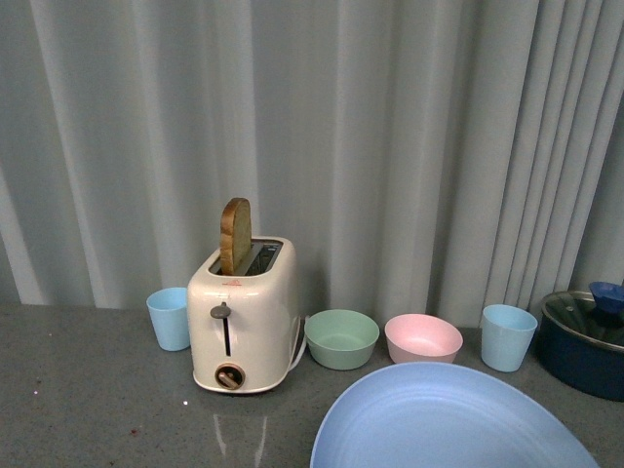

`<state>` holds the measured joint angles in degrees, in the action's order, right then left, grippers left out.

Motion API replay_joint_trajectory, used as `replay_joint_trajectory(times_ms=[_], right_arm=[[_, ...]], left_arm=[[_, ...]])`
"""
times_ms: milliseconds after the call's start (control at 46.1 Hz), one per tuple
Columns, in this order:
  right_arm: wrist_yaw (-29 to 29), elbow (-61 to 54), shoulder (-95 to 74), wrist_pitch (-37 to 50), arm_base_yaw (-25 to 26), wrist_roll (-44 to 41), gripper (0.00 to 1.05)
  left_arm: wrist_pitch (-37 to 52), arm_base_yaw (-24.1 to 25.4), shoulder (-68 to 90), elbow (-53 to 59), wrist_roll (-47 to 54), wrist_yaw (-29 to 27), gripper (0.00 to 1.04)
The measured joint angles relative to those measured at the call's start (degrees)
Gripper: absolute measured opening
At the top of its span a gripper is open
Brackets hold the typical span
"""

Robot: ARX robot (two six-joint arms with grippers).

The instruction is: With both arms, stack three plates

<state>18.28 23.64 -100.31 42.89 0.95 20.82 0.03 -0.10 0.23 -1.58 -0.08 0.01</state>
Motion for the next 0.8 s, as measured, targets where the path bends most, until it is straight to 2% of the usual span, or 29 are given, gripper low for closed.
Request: replay_joint_trajectory(times_ms=[303, 802], right_arm=[[-0.2, 0.3, -3.3, 0.2, -2.2, 0.4, 0.03], [-0.2, 2.1, -6.9, -0.3, -2.7, 1.0, 0.03]], left_arm=[[0.0, 0.0, 0.0, 0.0, 0.0, 0.0, 0.98], [0.0, 0.0, 0.0, 0.0, 0.0, 0.0, 0.98]])
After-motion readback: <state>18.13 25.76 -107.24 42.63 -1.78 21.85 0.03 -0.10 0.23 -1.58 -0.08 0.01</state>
